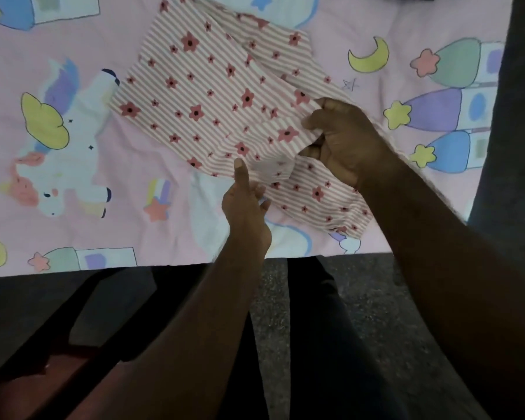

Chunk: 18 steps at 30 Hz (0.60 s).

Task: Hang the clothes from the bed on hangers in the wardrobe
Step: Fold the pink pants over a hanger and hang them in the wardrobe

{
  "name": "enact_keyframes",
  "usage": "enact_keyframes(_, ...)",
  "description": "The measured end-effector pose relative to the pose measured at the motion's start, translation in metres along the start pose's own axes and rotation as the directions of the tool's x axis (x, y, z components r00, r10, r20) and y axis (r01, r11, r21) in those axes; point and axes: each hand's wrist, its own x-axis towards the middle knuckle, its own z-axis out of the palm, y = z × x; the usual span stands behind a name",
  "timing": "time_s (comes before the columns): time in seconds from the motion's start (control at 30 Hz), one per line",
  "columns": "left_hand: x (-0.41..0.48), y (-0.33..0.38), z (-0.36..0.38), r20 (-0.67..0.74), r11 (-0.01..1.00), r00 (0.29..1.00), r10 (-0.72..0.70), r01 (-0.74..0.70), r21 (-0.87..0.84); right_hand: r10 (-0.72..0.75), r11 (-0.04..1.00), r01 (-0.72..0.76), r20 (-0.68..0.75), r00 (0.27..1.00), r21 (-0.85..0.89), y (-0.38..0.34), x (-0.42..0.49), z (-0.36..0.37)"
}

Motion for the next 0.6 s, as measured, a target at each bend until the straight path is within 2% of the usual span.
enact_keyframes(0.13,-0.015,0.001,0.006,0.123,0.986,0.985,-0.125,0.137,-0.091,-0.013,0.997,0.009,0.056,0.998,0.077,-0.006,-0.017,0.017)
enact_keyframes(0.23,-0.015,0.005,0.008,0.189,0.95,0.968,-0.166,0.209,-0.232,0.002,0.986,-0.02,0.109,0.994,0.166,-0.01,-0.027,0.026)
enact_keyframes(0.33,-0.009,0.015,0.005,0.265,0.902,0.96,-0.092,0.193,-0.386,0.041,0.968,-0.064,0.096,0.994,0.244,-0.014,-0.031,0.027)
enact_keyframes(0.43,-0.006,0.021,-0.002,0.298,0.896,0.954,-0.012,0.142,-0.42,0.072,0.968,-0.073,0.011,0.997,0.242,-0.017,-0.029,0.018)
enact_keyframes(0.53,-0.012,0.02,-0.01,0.354,0.886,0.935,0.027,0.142,-0.441,0.044,0.982,-0.031,-0.064,0.997,0.185,-0.026,-0.029,0.006)
enact_keyframes(0.6,-0.018,0.015,-0.013,0.383,0.904,0.921,0.07,0.104,-0.416,-0.032,0.997,0.038,-0.089,0.996,0.07,-0.034,-0.029,-0.005)
